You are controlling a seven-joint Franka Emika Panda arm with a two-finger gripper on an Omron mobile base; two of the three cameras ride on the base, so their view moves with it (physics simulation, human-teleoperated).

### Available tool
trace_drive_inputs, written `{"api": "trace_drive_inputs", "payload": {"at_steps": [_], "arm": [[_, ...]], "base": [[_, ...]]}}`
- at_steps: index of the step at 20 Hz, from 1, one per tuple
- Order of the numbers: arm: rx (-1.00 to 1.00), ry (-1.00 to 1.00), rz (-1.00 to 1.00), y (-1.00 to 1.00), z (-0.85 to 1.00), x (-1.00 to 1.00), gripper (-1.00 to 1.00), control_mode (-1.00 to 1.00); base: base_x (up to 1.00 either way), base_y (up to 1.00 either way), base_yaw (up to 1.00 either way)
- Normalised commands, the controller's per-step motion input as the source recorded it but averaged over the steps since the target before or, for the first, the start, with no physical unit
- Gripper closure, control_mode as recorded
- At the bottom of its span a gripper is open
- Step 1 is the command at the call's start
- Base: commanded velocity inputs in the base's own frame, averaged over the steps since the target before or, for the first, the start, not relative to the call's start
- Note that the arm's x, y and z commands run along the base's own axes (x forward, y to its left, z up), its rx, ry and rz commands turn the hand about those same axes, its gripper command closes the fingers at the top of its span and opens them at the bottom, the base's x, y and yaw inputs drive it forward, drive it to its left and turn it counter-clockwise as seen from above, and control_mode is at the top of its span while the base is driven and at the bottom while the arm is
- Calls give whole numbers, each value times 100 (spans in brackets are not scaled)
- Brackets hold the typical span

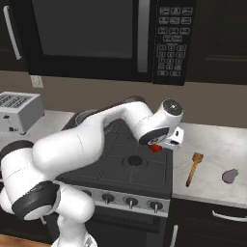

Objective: Put the bell pepper and eggplant in the pot. Retrieve the spatula and lightly stir the vegetables in the pot.

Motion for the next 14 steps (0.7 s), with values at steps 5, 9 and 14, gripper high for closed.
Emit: {"api": "trace_drive_inputs", "payload": {"at_steps": [5,9,14], "arm": [[-12,29,10,77,16,3,100,-100],[0,8,3,76,-21,2,100,-100],[0,-2,8,100,-1,-1,100,-100]], "base": [[0,0,0],[0,0,0],[0,0,0]]}}
